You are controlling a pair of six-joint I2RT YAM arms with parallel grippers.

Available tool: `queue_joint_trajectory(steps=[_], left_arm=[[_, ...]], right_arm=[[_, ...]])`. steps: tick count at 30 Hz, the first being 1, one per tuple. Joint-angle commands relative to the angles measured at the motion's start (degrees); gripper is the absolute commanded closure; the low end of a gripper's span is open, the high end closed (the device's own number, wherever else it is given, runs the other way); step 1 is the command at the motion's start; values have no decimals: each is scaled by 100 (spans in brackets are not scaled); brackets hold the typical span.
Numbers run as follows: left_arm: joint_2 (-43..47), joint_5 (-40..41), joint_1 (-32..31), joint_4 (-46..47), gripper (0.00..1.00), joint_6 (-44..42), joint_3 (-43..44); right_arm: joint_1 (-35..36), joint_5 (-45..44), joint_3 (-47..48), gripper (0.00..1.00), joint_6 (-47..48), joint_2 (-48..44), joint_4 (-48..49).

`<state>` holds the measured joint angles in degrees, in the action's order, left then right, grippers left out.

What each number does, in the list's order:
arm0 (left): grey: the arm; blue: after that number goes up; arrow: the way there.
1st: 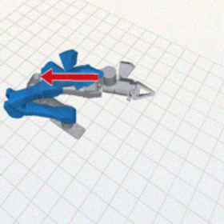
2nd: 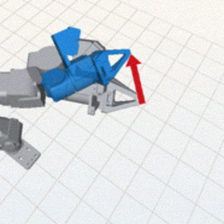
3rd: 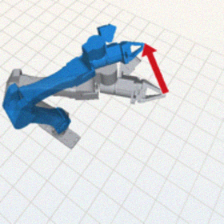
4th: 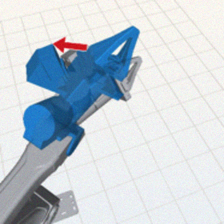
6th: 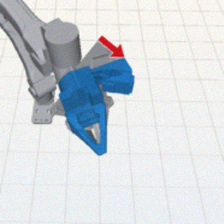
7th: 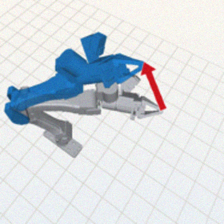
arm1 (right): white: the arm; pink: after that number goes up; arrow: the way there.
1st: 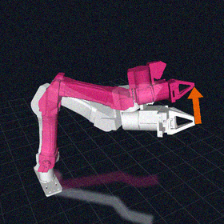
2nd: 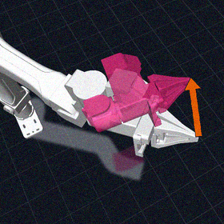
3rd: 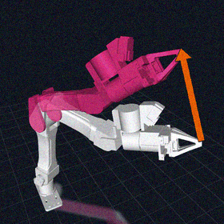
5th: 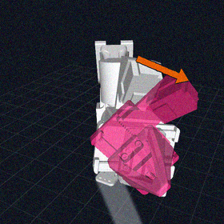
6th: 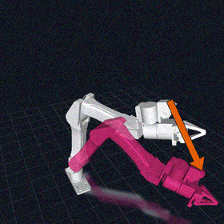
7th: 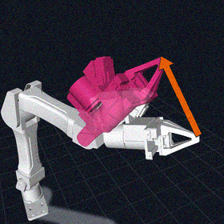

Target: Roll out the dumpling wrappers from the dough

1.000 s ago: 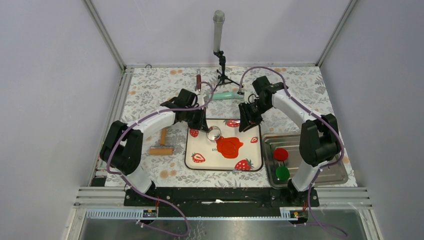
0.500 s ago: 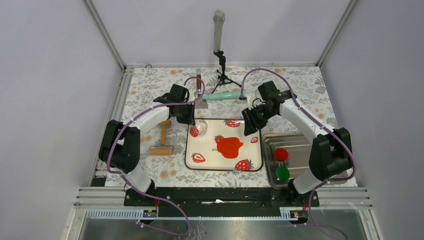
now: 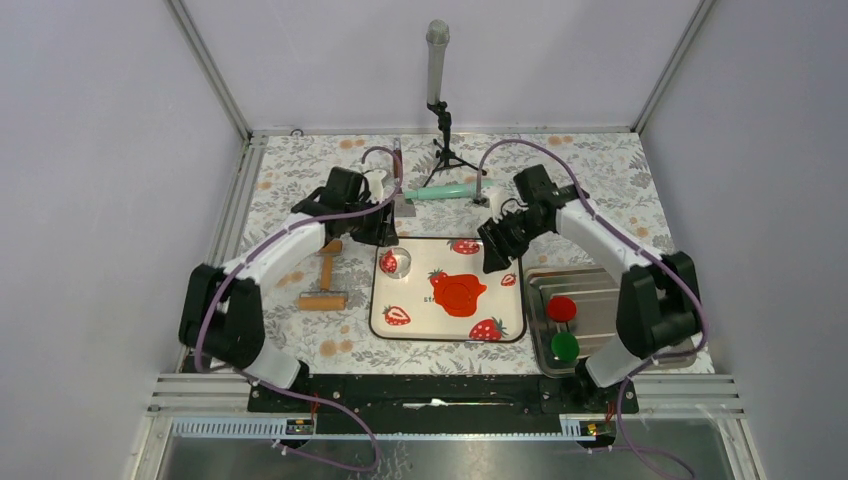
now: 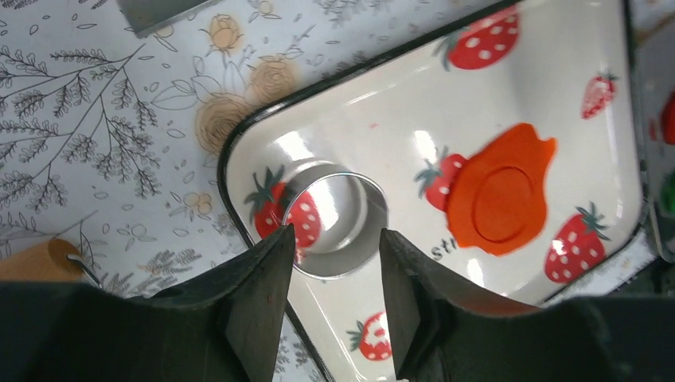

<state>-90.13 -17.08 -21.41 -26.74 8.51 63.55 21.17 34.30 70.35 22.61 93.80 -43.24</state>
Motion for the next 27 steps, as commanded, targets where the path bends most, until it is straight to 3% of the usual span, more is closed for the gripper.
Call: queue_joint_trajectory(steps=[1, 6, 11, 14, 22, 27], left_arm=[[965, -495, -9, 661, 50, 203, -627], [987, -156, -28, 632, 50, 596, -972], [815, 49, -97, 706, 49, 768, -1115], [760, 56, -172, 796, 48, 922, -1254], [960, -1292, -265, 1278, 49, 1007, -1776], [725, -1432, -328, 1454, 50, 1085, -1803]], right_arm=[[232, 154, -992, 33, 790, -1188, 940], [939, -1479, -2387, 17, -240, -2304, 2790], [1662, -2080, -2676, 17, -1365, -2385, 2698], [1730, -2151, -2620, 17, -1907, -2023, 2498], [1763, -2117, -2544, 19, -2234, -1567, 2679], [1845, -2225, -2441, 19, -2695, -1389, 2598]])
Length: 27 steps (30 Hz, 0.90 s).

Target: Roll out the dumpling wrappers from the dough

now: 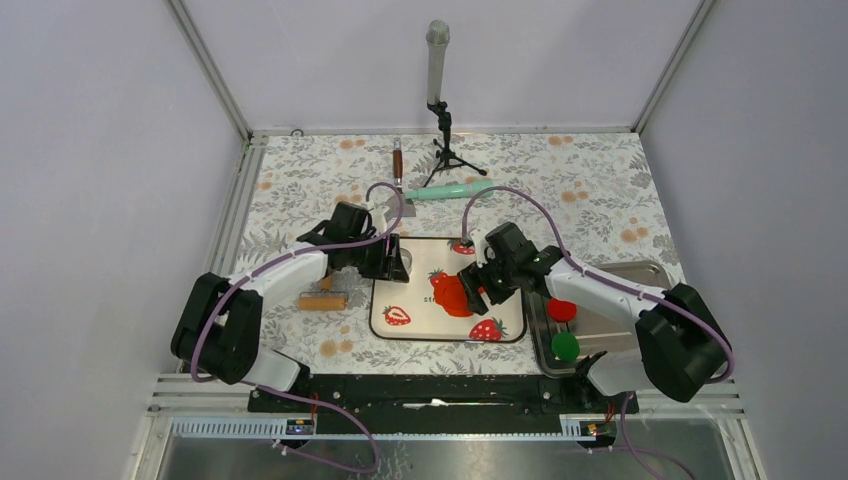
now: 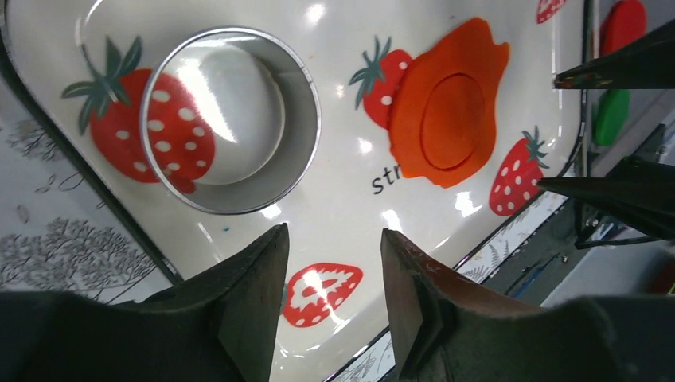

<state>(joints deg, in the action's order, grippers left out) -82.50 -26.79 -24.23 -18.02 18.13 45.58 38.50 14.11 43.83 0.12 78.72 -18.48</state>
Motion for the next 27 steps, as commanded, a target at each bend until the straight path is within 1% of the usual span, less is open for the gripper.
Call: queue_joint_trajectory(steps=[1, 6, 8, 9, 17, 23, 27], left_arm=[[-62, -488, -55, 634, 51, 148, -20], [-79, -524, -64, 781, 53, 254, -155], [-29, -540, -60, 828, 53, 284, -212], [-5, -534, -64, 853, 53, 299, -236], [112, -435, -60, 856, 54, 259, -327], [81, -399, -56, 867, 54, 233, -304], [75, -439, -51, 873, 54, 235, -290]], right_arm=[[172, -281, 205, 18, -489, 158, 114], [348, -739, 352, 13, -724, 394, -51], [374, -743, 424, 8, -758, 529, -61], [398, -731, 451, 8, -760, 582, -33], [702, -774, 550, 12, -847, 910, 124], [783, -945, 600, 14, -804, 1130, 126], [806, -1123, 587, 19, -770, 1270, 206]])
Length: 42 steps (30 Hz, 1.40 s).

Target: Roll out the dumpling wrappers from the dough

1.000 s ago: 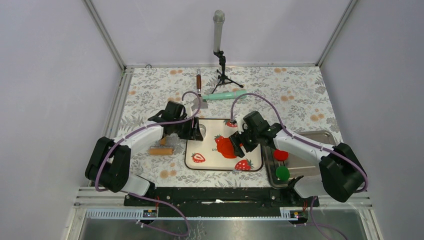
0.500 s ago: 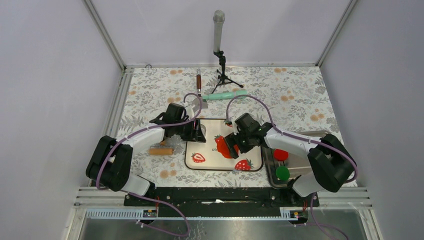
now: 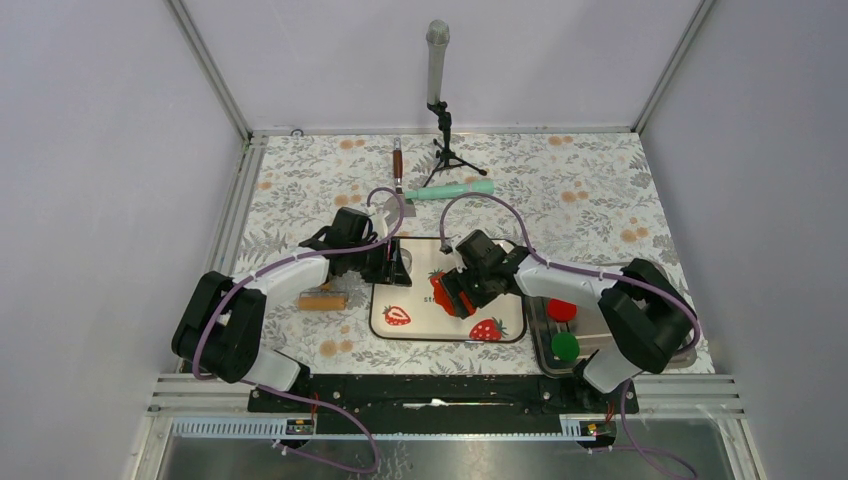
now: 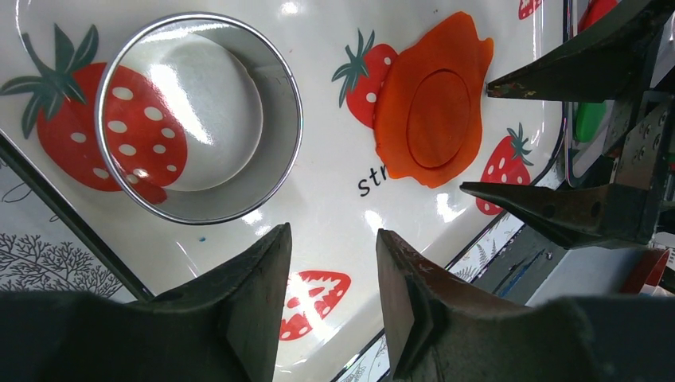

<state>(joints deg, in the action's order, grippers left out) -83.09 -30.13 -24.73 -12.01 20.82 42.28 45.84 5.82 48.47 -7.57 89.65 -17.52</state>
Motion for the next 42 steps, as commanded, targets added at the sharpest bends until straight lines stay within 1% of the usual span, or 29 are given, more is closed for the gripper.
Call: queue_joint_trajectory(steps=[1, 9, 17, 21, 25, 31, 33, 37, 42], left_arm=[[131, -117, 7, 271, 54, -34, 36], [88, -138, 137, 326, 54, -26, 15], [-139, -198, 294, 406, 54, 15, 168], [-217, -195, 422, 444, 54, 27, 267], [-261, -172, 512, 477, 54, 27, 269], [-293, -197, 522, 489, 54, 63, 215], [-304, -178, 521, 486, 54, 71, 234], [-355, -169, 522, 491, 54, 93, 241], [-383, -176, 523, 509, 54, 115, 227]], right_arm=[[85, -315, 120, 20, 17, 210, 116], [140, -532, -22, 32, 172, 280, -16], [238, -496, -38, 33, 311, 258, -126], [276, -499, 50, 33, 663, 234, -279], [276, -469, -20, 30, 1127, 48, -349], [338, -429, -284, 32, 1515, 9, -139], [371, -509, -399, 35, 1677, -31, -85], [380, -556, -583, 46, 1900, -71, -35], [381, -984, -703, 55, 2064, -103, 198]])
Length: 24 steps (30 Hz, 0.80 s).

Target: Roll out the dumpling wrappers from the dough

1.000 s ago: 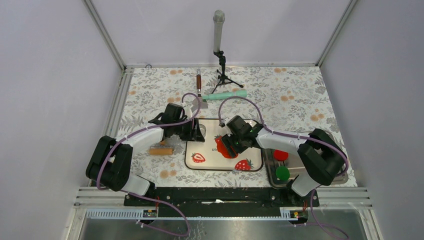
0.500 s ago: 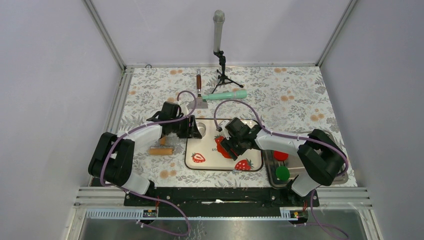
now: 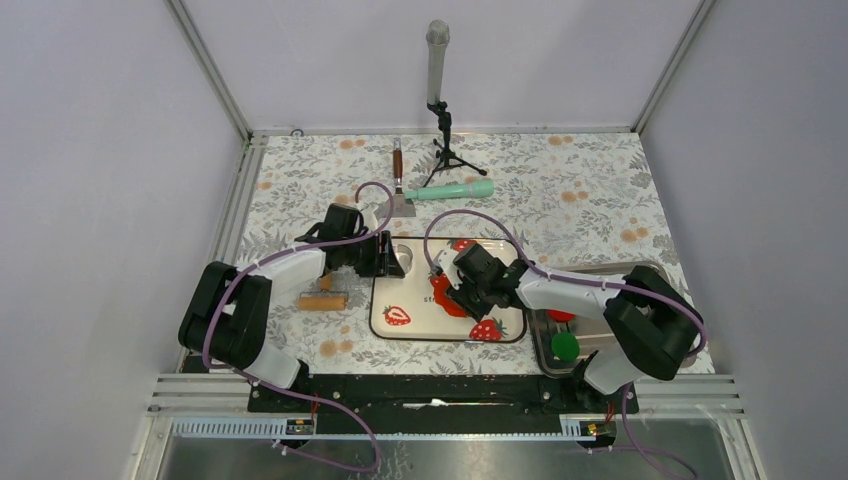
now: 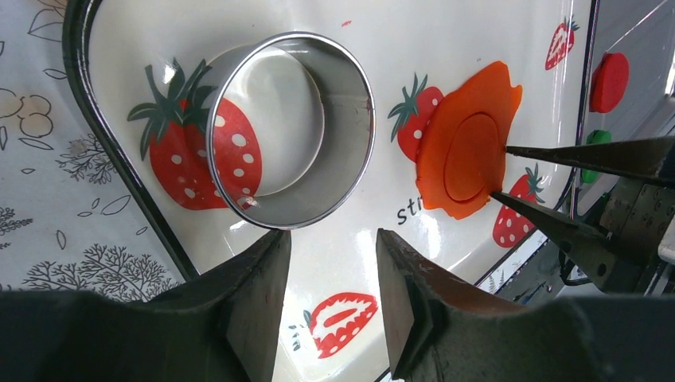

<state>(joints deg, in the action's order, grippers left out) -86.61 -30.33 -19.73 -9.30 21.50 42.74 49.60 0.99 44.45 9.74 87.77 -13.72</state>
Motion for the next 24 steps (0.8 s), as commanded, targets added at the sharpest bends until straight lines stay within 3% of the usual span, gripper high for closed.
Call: queue_joint_trajectory(steps=[1, 9, 24], left_arm=[[-36, -150, 27, 244, 54, 48, 186], [-25, -149, 23, 237, 54, 48, 141], [-149, -201, 13, 240, 54, 38, 129]], right_arm=[[5, -569, -304, 57, 344, 84, -134], [-203, -994, -190, 69, 425, 83, 45], [-638, -1065, 304, 75, 553, -2, -75]])
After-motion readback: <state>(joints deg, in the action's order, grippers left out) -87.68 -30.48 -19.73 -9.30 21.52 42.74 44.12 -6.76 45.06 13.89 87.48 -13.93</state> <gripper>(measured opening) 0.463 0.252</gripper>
